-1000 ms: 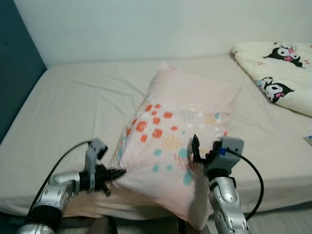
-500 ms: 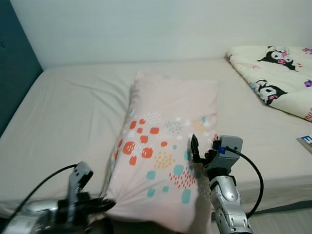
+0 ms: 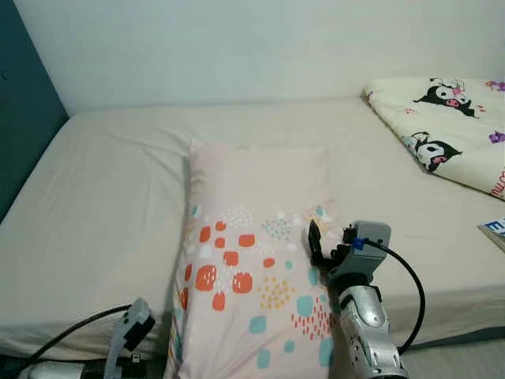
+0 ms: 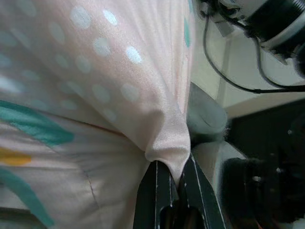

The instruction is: Clean up the room

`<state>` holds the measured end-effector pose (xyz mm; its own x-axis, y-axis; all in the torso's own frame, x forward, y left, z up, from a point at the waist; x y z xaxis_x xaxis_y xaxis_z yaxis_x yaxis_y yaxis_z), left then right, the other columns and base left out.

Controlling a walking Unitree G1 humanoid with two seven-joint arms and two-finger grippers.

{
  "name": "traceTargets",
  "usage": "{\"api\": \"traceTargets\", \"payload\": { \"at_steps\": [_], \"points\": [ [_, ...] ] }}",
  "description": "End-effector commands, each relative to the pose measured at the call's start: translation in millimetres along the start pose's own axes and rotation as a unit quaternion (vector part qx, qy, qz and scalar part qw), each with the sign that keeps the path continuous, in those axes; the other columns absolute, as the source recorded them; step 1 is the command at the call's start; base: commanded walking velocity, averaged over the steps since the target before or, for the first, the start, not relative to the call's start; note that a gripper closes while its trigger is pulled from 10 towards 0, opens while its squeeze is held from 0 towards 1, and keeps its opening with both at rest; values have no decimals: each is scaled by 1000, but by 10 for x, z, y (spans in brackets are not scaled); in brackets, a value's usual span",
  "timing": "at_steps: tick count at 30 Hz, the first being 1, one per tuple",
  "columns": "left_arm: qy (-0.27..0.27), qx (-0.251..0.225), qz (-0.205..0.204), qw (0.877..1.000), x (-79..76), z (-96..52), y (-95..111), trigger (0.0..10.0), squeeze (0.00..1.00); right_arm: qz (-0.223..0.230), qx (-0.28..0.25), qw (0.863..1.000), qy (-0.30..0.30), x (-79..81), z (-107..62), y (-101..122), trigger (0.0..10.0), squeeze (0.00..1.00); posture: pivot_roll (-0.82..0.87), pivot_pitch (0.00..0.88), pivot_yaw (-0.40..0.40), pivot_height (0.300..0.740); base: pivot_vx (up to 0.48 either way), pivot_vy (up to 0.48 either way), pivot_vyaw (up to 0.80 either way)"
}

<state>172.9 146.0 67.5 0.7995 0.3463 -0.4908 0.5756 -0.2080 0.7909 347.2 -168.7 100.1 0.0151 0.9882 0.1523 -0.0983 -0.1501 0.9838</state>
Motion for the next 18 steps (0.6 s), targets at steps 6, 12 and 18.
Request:
{"api": "traceTargets", "payload": {
  "at_steps": [6, 12, 18],
  "points": [
    [158, -39, 30, 986, 453, -7, 79, 10000, 1000, 1, 28, 1000, 0, 3, -5, -129, 10000, 0, 17, 82, -59, 588, 0, 0, 0],
    [148, -13, 41, 988, 372, -62, 80, 10000, 243, -1, 31, 1000, -2, -10, -4, -139, 10000, 0, 13, 81, -59, 588, 0, 0, 0],
    [157, -21, 98, 983, 373, -393, 401, 10000, 0, -5, 40, 999, -5, -39, -55, -198, 10000, 0, 11, 81, -54, 588, 0, 0, 0]
  ]
}}
Point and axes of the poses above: a point about 5 cm out from each wrist's last joint towards the gripper, its own z axis pointing out of the wrist towards the gripper, its own y axis along the axis of the wrist's last joint, x = y × z, the point moved 5 cm from there along z, pointing out of the wrist towards the gripper, and after that the axes turned 3 degrees about z, right-handed, at the moved point
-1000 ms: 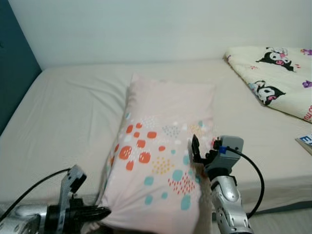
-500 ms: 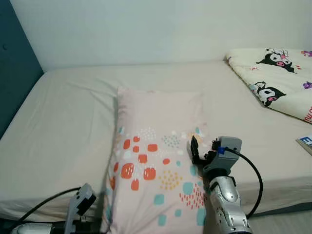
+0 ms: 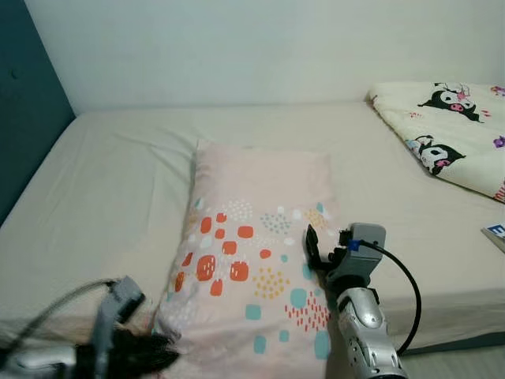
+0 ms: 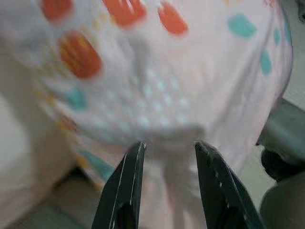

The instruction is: Clean up the room

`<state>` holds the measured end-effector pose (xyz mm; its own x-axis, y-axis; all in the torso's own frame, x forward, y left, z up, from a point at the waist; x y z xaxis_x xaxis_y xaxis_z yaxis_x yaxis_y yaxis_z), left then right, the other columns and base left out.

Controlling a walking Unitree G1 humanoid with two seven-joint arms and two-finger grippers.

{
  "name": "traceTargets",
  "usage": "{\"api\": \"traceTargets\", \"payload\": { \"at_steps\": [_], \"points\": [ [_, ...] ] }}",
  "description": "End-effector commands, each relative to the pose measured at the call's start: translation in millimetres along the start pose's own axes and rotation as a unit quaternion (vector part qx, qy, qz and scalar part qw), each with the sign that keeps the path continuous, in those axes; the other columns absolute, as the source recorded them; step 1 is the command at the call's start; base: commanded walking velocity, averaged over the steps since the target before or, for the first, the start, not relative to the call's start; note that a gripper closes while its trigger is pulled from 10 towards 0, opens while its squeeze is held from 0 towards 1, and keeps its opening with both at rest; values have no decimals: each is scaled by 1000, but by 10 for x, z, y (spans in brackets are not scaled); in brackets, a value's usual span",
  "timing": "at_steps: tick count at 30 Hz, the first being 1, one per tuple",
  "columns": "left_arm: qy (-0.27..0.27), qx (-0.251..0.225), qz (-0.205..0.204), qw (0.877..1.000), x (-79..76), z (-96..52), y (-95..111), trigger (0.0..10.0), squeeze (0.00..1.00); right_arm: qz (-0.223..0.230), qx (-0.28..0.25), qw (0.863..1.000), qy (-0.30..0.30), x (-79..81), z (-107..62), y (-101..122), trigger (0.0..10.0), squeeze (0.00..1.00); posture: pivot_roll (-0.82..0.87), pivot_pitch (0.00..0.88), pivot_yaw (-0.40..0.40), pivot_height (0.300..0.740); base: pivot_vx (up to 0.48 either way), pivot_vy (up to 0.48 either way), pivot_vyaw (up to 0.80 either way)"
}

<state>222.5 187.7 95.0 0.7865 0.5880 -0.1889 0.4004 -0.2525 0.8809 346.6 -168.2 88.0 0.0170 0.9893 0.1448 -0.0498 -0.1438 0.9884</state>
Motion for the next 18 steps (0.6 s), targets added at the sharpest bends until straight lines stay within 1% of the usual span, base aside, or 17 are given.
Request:
{"api": "traceTargets", "payload": {
  "at_steps": [1, 4, 5, 6, 7, 8, 9, 10, 11, 12, 13, 14, 16, 17, 18],
  "points": [
    [-6, -10, 11, 1000, 17, -119, 169, 10000, 0, -3, 19, 1000, -9, -46, -48, -107, 10000, 0, 12, 80, -48, 588, 0, 0, 0],
    [-5, -21, 15, 1000, 34, -244, 315, 10000, 0, -3, 22, 1000, -15, -64, -67, -130, 10000, 0, 12, 79, -46, 588, 0, 0, 0],
    [-3, -25, 15, 1000, 41, -268, 344, 10000, 0, -3, 23, 1000, -16, -68, -71, -134, 10000, 0, 12, 79, -46, 588, 0, 0, 0],
    [14, -42, 18, 999, 99, -286, 406, 10000, 0, -2, 25, 1000, -17, -72, -75, -143, 10000, 0, 20, 80, -51, 588, 0, 0, 0],
    [14, -42, 18, 999, 99, -286, 406, 10000, 0, -2, 25, 1000, -17, -72, -75, -143, 10000, 0, 20, 80, -51, 588, 0, 0, 0],
    [79, -78, 11, 994, 325, -280, 502, 10000, 0, -2, 34, 999, -19, -74, -86, -188, 10000, 0, 26, 81, -57, 588, 0, 0, 0],
    [79, -78, 11, 994, 325, -280, 502, 10000, 0, -2, 34, 999, -19, -74, -86, -188, 10000, 0, 26, 81, -57, 588, 0, 0, 0],
    [159, -109, -3, 981, 609, -246, 538, 10000, 0, 1, 49, 999, -19, -70, -98, -255, 10000, 0, 30, 82, -61, 588, 0, 0, 0],
    [210, -125, -15, 969, 787, -215, 548, 10000, 0, 4, 60, 998, -20, -66, -107, -302, 10000, 0, 30, 82, -61, 588, 0, 0, 0],
    [210, -125, -15, 969, 787, -215, 548, 10000, 0, 4, 60, 998, -20, -66, -107, -302, 10000, 0, 30, 82, -61, 588, 0, 0, 0],
    [244, -144, -46, 958, 932, -161, 520, 10000, 1000, 1, 72, 997, -21, -62, -120, -354, 10000, 0, 28, 81, -63, 588, 0, 0, 0],
    [251, -169, -93, 949, 1006, -64, 475, 10000, 1000, 5, 76, 997, -23, -59, -133, -379, 10000, 0, 17, 82, -56, 588, 0, 0, 0],
    [251, -169, -93, 949, 1006, -64, 475, 10000, 1000, 5, 76, 997, -23, -59, -133, -379, 10000, 0, 17, 82, -56, 588, 0, 0, 0],
    [246, -183, -129, 943, 1026, 32, 429, 10000, 1000, 9, 75, 997, -24, -60, -147, -381, 10000, 0, 17, 82, -56, 588, 0, 0, 0],
    [246, -183, -129, 943, 1026, 32, 429, 10000, 1000, 9, 75, 997, -24, -60, -147, -381, 10000, 0, 17, 82, -56, 588, 0, 0, 0]
  ]
}}
Point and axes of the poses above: a point about 5 cm out from each wrist's last joint towards the gripper, its own z axis pointing out of the wrist towards the gripper, its own y axis along the axis of the wrist's last joint, x = y × z, the point moved 5 cm from there along z, pointing out of the wrist towards the gripper, and after that the axes turned 3 degrees about z, right-handed, at the moved point
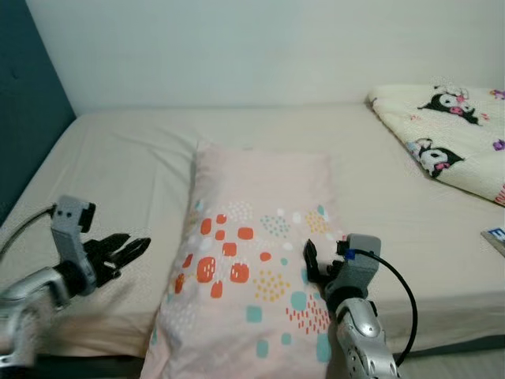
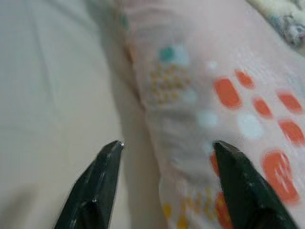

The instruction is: Clean up the room

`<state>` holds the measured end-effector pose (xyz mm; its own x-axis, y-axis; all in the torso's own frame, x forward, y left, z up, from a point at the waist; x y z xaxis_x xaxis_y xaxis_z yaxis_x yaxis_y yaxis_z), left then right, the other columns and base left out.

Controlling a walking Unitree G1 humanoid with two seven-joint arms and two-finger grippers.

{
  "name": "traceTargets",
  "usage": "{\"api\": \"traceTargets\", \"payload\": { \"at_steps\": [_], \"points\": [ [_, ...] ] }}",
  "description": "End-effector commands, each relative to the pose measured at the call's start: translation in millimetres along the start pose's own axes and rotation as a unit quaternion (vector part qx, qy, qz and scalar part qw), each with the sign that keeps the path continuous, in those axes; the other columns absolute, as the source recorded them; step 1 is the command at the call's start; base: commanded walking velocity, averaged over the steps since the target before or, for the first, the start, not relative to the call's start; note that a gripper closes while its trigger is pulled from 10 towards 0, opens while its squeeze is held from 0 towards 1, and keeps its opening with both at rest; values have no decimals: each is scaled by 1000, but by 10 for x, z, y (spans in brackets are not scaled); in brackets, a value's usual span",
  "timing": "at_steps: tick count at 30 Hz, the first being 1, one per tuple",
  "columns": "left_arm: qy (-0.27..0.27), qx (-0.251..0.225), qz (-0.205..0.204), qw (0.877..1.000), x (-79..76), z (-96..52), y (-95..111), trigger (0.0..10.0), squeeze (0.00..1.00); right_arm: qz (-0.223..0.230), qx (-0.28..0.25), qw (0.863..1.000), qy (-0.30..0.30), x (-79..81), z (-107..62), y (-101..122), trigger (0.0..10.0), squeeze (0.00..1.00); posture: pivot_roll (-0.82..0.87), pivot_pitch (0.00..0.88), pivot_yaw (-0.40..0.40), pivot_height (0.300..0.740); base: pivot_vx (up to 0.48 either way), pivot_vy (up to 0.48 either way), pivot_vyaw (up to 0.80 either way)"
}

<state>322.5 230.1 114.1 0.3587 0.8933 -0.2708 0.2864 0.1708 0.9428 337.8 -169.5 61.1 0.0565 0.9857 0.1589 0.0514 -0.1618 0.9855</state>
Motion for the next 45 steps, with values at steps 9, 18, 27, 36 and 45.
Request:
{"api": "traceTargets", "payload": {
  "at_steps": [9, 18, 27, 36, 45],
  "points": [
    [-38, 60, -164, 984, -143, 196, -666, 10000, 1000, 39, 6, 999, -19, -123, -214, -98, 10000, 1000, -12, 87, -34, 588, 0, 0, 0],
    [-51, 40, -226, 972, -240, 462, -769, 10000, 1000, 43, 12, 999, -16, -129, -255, -133, 10000, 1000, -29, 111, -31, 588, 0, 0, 0],
    [-183, 19, -300, 936, -707, 677, -576, 10000, 1000, 40, 27, 999, -4, -57, -230, -158, 10000, 1000, -45, 122, -16, 588, 0, 0, 0],
    [-284, 67, -278, 915, -950, 583, -654, 10000, 1000, 34, 61, 998, -3, -35, -206, -267, 10000, 1000, -42, 116, -16, 588, 0, 0, 0],
    [-280, 85, -154, 944, -1145, 689, -738, 10000, 1000, 20, 72, 997, 15, 66, -168, -300, 10000, 1000, -28, 97, -24, 588, 0, 0, 0]
  ]
}}
Point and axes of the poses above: a point about 5 cm out from each wrist's last joint towards the gripper, its own z axis pointing out of the wrist towards the gripper, its own y axis along the axis of the wrist's last joint, x = y × z, the point moved 5 cm from there along z, pointing out of the wrist towards the gripper, and after that the axes turned 3 degrees about z, right-handed, at the moved point
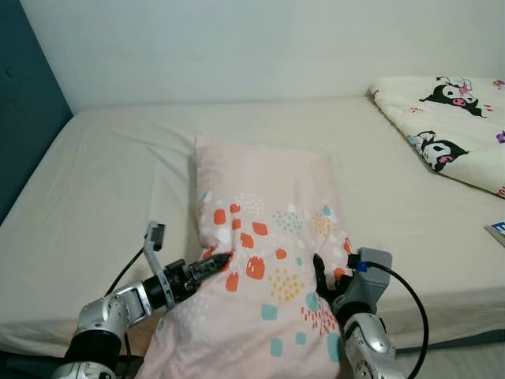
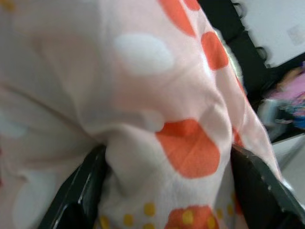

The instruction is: Clean up the room

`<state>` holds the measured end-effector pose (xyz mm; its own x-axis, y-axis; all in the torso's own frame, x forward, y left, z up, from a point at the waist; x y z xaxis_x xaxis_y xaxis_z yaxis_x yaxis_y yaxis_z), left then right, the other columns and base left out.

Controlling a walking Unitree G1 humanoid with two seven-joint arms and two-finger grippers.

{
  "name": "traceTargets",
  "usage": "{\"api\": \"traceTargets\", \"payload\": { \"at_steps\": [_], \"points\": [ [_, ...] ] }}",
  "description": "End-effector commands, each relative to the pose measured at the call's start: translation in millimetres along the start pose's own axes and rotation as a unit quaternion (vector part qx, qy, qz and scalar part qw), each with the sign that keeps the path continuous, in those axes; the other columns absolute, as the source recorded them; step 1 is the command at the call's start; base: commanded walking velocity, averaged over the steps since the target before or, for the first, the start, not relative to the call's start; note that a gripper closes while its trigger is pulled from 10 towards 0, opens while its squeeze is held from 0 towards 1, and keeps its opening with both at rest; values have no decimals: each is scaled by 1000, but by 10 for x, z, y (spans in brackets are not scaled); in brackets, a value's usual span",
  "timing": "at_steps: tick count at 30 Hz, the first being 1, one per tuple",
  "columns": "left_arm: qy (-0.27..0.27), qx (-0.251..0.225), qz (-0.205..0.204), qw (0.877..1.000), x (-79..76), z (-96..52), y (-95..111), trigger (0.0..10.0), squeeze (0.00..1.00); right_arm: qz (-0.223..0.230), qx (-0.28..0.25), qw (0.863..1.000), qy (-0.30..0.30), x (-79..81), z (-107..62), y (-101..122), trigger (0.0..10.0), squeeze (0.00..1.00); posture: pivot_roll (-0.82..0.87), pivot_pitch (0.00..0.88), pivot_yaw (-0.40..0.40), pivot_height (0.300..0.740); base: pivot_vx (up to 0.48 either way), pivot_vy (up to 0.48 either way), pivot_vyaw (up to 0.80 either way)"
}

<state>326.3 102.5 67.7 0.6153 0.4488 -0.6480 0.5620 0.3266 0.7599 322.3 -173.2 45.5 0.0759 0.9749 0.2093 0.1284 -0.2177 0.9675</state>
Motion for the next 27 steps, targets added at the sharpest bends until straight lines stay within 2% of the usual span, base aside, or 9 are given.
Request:
{"api": "traceTargets", "payload": {
  "at_steps": [1, 9, 11, 12, 15, 16, 18, 19, 27],
  "points": [
    [-4, 26, 15, 1000, -70, 132, -120, 10000, 1000, -8, 33, 999, 22, 133, -12, -154, 10000, 1000, -28, 97, -24, 588, 0, 0, 0],
    [15, 51, 35, 998, -77, 284, -151, 10000, 1000, -12, 38, 999, 23, 147, -6, -167, 10000, 1000, -26, 87, -22, 588, 0, 0, 0],
    [32, 55, 37, 997, -59, 339, -157, 10000, 435, -13, 39, 999, 23, 147, -4, -174, 10000, 1000, -26, 81, -21, 588, 0, 0, 0],
    [32, 55, 37, 997, -59, 339, -157, 10000, 435, -13, 39, 999, 23, 147, -4, -174, 10000, 1000, -26, 81, -21, 588, 0, 0, 0],
    [30, 62, 25, 997, -94, 392, -174, 9059, 0, -15, 40, 999, 23, 148, 3, -179, 10000, 1000, -25, 77, -21, 588, 0, 0, 0],
    [19, 68, 22, 997, -138, 402, -189, 431, 0, -16, 41, 999, 23, 151, 8, -180, 10000, 780, -24, 74, -21, 588, 0, 0, 0],
    [11, 71, 20, 997, -168, 408, -199, 431, 0, -17, 41, 999, 23, 153, 11, -181, 10000, 780, -24, 74, -21, 588, 0, 0, 0],
    [6, 81, 19, 997, -196, 410, -224, 0, 0, -18, 42, 999, 24, 155, 16, -183, 10000, 0, -23, 73, -20, 588, 0, 0, 0],
    [-3, 112, 13, 994, -266, 397, -333, 0, 0, -22, 45, 998, 26, 170, 38, -193, 10000, 0, -15, 67, -23, 588, 0, 0, 0]
  ]
}}
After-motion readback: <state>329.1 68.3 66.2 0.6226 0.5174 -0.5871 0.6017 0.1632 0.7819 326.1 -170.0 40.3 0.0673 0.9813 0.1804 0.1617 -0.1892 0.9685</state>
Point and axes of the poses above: a point about 5 cm out from each wrist's last joint towards the gripper, its own z axis pointing out of the wrist towards the gripper, its own y axis along the axis of the wrist's last joint, x = y × z, the point moved 5 cm from there along z, pointing out of the wrist towards the gripper, and after that the axes turned 3 degrees about z, right-handed, at the moved point
